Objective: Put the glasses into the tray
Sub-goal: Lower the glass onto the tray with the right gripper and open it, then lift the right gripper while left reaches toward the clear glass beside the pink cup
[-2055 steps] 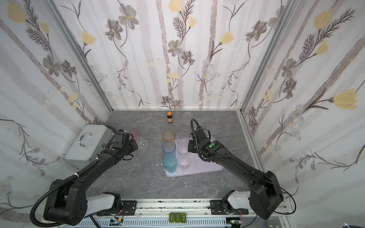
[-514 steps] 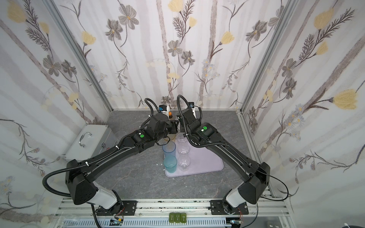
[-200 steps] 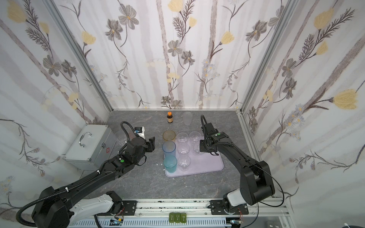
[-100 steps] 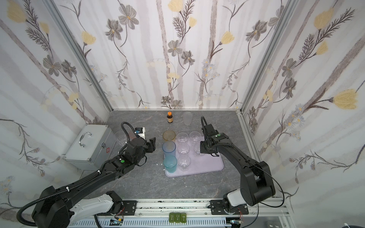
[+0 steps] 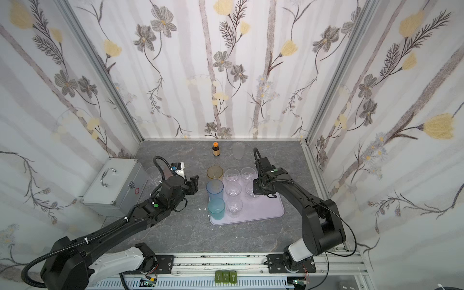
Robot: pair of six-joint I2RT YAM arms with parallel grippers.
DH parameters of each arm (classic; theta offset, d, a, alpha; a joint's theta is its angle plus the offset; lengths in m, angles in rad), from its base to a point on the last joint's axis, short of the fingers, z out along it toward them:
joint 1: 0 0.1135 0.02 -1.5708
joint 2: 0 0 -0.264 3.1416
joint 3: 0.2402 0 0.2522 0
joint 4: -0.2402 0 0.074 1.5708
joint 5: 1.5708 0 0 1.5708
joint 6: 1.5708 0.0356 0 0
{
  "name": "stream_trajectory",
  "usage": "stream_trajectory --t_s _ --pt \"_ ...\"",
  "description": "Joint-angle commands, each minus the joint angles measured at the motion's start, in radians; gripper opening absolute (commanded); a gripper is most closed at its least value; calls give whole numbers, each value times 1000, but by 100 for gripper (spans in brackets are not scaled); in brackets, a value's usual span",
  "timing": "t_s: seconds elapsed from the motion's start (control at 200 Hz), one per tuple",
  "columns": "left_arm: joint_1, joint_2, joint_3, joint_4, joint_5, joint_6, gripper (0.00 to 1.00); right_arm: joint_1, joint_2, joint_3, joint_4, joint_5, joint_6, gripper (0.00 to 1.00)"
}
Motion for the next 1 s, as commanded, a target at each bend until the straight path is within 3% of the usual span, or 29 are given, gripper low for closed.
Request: stream_trajectory --t_s 0.0,0.5,0.824,0.994 --pt "0 2 -1 37 0 -17 66 5 36 31 53 27 -11 0" --pt "-1 10 -12 38 -5 -25 66 22 131 68 58 47 -25 3" --pt "1 26 -5 42 -3 -22 66 25 106 92 15 73 -28 22" --pt "0 37 2 46 7 -26 66 25 108 99 17 72 -25 24"
